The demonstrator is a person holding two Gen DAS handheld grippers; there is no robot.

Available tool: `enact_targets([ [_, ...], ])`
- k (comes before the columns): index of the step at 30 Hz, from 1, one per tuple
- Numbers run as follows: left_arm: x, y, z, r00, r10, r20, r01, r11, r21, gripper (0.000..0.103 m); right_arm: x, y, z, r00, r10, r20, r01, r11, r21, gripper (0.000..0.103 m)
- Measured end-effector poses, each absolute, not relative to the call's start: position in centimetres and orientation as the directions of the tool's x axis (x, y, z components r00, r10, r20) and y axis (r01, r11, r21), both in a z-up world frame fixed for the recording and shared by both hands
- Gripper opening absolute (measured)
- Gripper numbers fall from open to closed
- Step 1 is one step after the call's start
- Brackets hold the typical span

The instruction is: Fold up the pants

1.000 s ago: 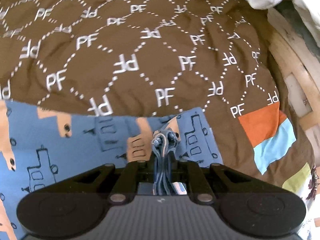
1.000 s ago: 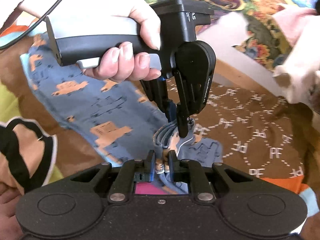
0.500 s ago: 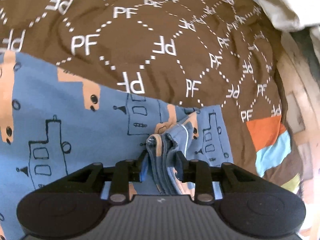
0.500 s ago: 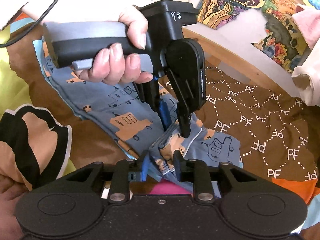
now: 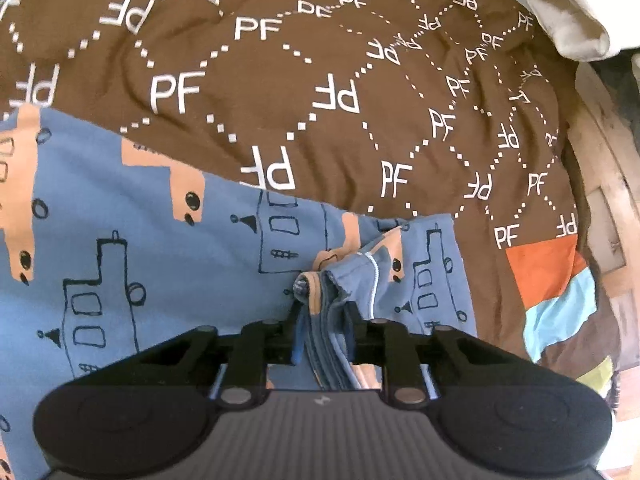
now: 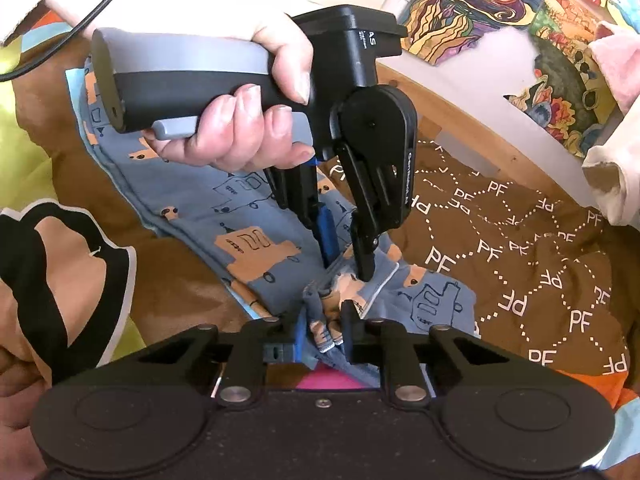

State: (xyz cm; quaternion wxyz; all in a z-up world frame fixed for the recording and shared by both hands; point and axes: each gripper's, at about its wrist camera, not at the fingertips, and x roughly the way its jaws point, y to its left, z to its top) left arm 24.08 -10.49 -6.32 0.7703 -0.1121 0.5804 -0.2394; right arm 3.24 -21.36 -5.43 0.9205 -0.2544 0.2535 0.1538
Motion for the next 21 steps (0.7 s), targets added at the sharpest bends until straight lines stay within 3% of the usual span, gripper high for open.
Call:
enact_targets([
  [5,23.0,-11.4,-5.3,0.265,-0.466,-0.844,0.277,0.875,-0.396,0.013,3.4,-21.6,-5.3,0.818,0.159,-0.553,-0.408,0.837,-0.363,0.018],
  [11,21.5,-12.7,-4.0,0.341,-0.423,-0.839,0.375,0.880,-0.292,0.011,3.3,-21.7,-5.1,0.819,0.165,-0.549,-0.400,0.850,-0.342,0.017],
  [21,21.3,-12.2,-3.5,0.352,-0.425,-0.834,0.389,0.877,-0.283,0.011,3.2,-22.0,-4.8,0.819,0.181,-0.544,-0.395,0.866,-0.307,0.016],
])
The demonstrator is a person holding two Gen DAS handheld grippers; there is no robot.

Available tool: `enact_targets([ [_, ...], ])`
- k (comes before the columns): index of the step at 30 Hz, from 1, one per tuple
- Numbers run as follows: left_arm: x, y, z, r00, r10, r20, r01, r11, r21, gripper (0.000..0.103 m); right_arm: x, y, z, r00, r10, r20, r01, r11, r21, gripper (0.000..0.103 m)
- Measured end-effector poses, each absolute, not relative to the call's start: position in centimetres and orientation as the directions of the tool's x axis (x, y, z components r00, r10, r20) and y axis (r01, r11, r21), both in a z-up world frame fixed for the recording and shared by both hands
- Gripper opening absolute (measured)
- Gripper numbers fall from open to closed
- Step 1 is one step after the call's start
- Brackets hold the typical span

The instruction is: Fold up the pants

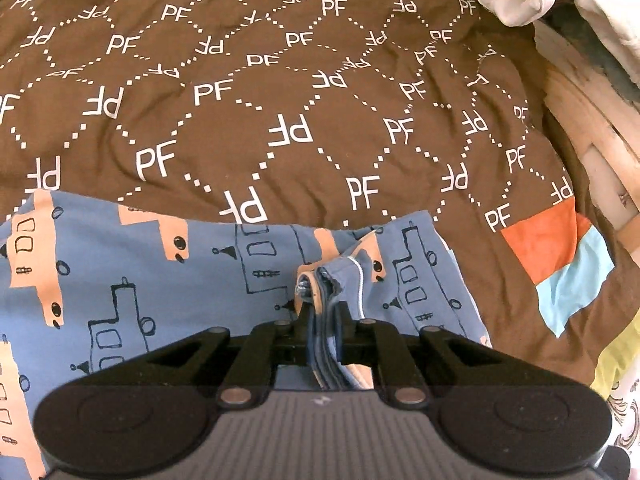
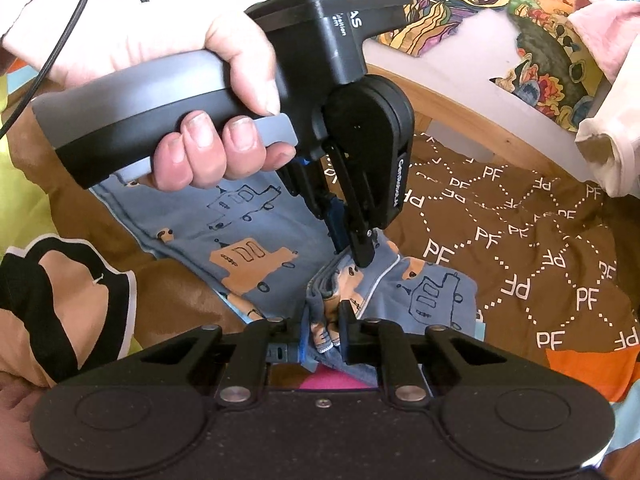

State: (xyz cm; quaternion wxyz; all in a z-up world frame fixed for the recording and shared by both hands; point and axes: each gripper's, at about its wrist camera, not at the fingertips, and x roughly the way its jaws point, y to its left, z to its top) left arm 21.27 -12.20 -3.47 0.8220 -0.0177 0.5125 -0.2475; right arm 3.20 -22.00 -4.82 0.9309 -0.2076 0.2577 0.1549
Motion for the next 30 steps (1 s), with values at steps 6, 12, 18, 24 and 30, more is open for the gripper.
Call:
enact_targets([
  [6,21.2,-11.5,-3.1,0.363,-0.415,-0.834,0.384,0.883,-0.272,0.011,3.1,-22.0,-4.6,0.814,0.211,-0.541,-0.408,0.871,-0.274,0.016],
  [12,21.0,-10.2,-2.8,0.365,-0.413,-0.835,0.376,0.885,-0.273,0.011,3.0,-21.5,-4.1,0.806,0.239,-0.542,-0.426,0.870,-0.249,0.016],
  [18,20.9,-8.9,-3.0,0.366,-0.413,-0.834,0.364,0.888,-0.280,0.011,3.2,-20.9,-3.6,0.792,0.270,-0.548,-0.442,0.872,-0.210,0.016],
  [24,21.2,-6.8,-2.8,0.375,-0.412,-0.830,0.344,0.894,-0.288,0.011,3.4,-19.4,-2.8,0.772,0.322,-0.548,-0.484,0.857,-0.178,0.015],
  [30,21.4,-4.6,-2.8,0.371,-0.429,-0.824,0.351,0.886,-0.303,0.011,3.5,-16.5,-2.8,0.749,0.370,-0.549,-0.547,0.813,-0.198,0.011],
])
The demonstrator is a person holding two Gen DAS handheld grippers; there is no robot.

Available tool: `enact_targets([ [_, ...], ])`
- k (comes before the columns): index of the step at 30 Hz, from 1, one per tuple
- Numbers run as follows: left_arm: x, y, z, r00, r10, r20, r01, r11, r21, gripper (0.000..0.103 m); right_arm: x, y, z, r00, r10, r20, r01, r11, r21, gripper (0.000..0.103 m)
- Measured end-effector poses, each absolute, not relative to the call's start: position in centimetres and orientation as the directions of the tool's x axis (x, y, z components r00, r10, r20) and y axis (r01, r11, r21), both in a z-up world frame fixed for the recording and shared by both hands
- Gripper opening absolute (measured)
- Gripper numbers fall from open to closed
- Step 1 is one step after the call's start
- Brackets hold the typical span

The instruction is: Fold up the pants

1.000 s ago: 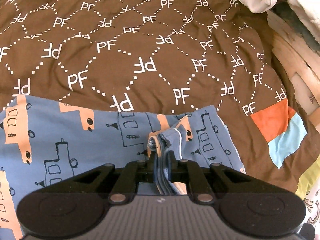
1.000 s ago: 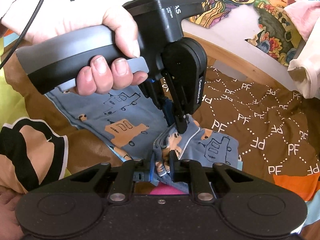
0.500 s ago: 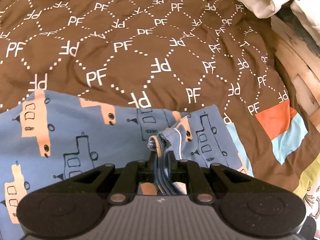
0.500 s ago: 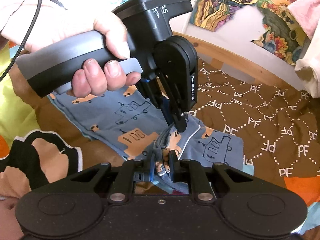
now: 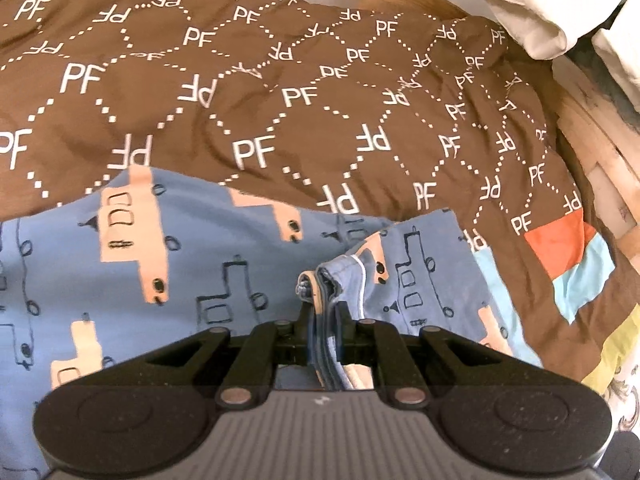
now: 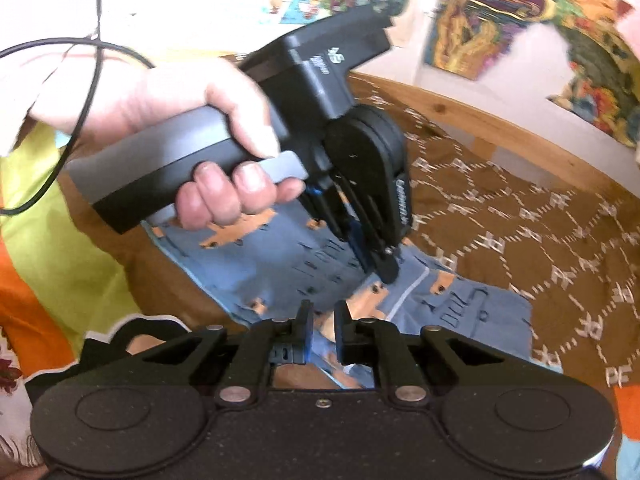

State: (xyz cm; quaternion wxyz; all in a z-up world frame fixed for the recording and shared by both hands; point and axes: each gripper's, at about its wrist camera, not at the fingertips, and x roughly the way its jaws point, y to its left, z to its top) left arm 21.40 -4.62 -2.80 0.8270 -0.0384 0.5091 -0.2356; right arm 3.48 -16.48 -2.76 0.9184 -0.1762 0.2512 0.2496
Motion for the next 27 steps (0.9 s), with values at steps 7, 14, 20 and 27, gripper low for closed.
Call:
enact_targets([
  [7,22.3,-3.6,-3.7,0.332,-0.443,-0.833,0.303,0.886,-0.351,0.011,3.9,-16.0,-3.3,0.756,0.320,-0.571,-0.525,0.817,-0.237,0.021],
  [14,22.4,-4.1,-3.8,0.324,-0.427,-0.844,0.317,0.890,-0.328,0.011,3.6,-15.1,-4.4,0.748,0.302,-0.590,-0.558,0.768,-0.314,0.031],
  [20,22.4,-4.1,-3.8,0.320,-0.427,-0.846,0.311,0.890,-0.333,0.011,4.0,-14.7,-5.1,0.750,0.277,-0.600,-0.552,0.761,-0.340,0.031],
  [27,22.5,-4.1,-3.8,0.317,-0.431,-0.845,0.311,0.889,-0.337,0.011,4.0,-14.2,-5.4,0.751,0.269,-0.603,-0.553,0.755,-0.352,0.014],
])
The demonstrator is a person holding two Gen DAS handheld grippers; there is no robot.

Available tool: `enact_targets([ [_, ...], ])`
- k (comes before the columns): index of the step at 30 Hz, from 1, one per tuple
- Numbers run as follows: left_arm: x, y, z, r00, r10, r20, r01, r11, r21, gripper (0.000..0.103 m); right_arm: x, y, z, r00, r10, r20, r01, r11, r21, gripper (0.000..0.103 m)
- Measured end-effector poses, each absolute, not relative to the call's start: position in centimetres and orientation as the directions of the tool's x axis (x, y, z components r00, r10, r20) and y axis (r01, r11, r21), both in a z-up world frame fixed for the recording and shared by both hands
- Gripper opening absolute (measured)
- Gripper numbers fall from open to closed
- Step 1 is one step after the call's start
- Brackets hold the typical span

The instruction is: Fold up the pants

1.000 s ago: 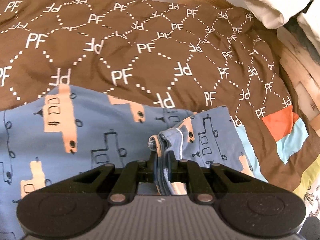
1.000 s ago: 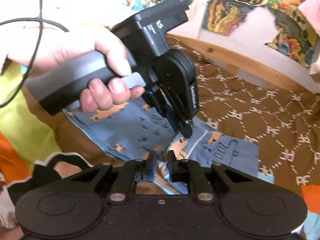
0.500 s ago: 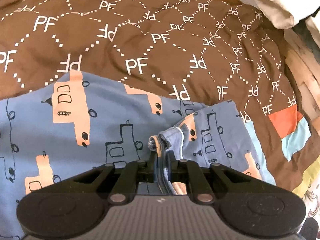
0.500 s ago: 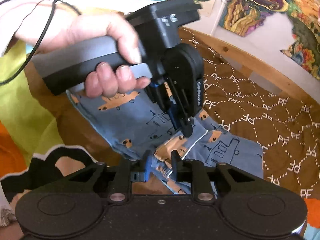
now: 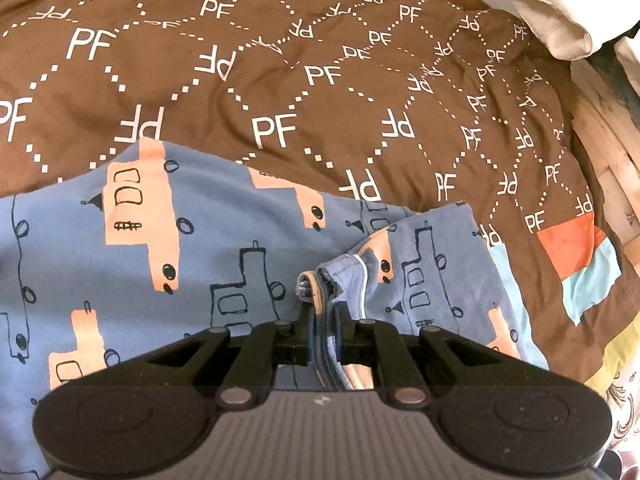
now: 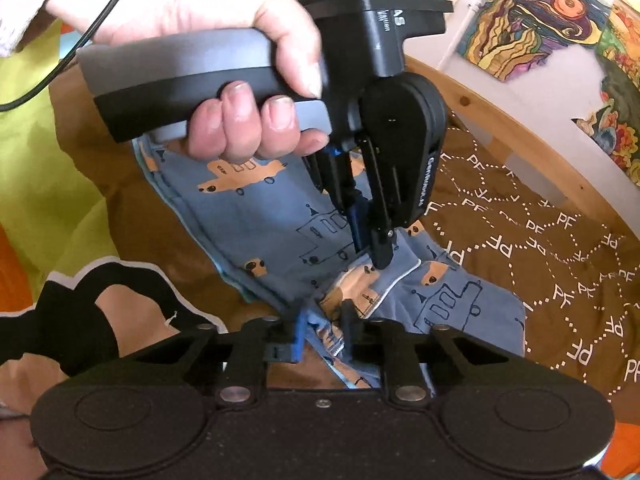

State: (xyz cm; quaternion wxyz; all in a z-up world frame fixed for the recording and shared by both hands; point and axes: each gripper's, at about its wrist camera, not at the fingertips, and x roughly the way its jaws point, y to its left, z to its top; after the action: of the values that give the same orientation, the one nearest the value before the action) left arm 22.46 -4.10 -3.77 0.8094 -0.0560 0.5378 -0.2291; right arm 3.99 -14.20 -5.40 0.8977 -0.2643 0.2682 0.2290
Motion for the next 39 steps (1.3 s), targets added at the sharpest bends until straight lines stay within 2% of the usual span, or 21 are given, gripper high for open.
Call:
enact_targets([
  [12,22.8,-3.2,-2.8,0.300,-0.414,-0.860,0.312,0.894,-0.321,0.011,5.5,-15.2,-3.5,0.687,0.364,-0.629,-0.553,0.823,-0.128,0.011],
  [27,22.8,2.4,-2.4,0.323,-0.363,-0.874,0.267,0.921,-0.284,0.011,7.2,-12.9,-2.8,0.609,0.481,-0.630,-0.649,0.760,-0.046,0.011],
  [39,22.7,3.9,-2.6,0.330,-0.341,-0.880,0.272,0.927,-0.257,0.011,7.9,-11.0,-3.7,0.577,0.501,-0.645,-0.677,0.735,-0.035,0.012],
])
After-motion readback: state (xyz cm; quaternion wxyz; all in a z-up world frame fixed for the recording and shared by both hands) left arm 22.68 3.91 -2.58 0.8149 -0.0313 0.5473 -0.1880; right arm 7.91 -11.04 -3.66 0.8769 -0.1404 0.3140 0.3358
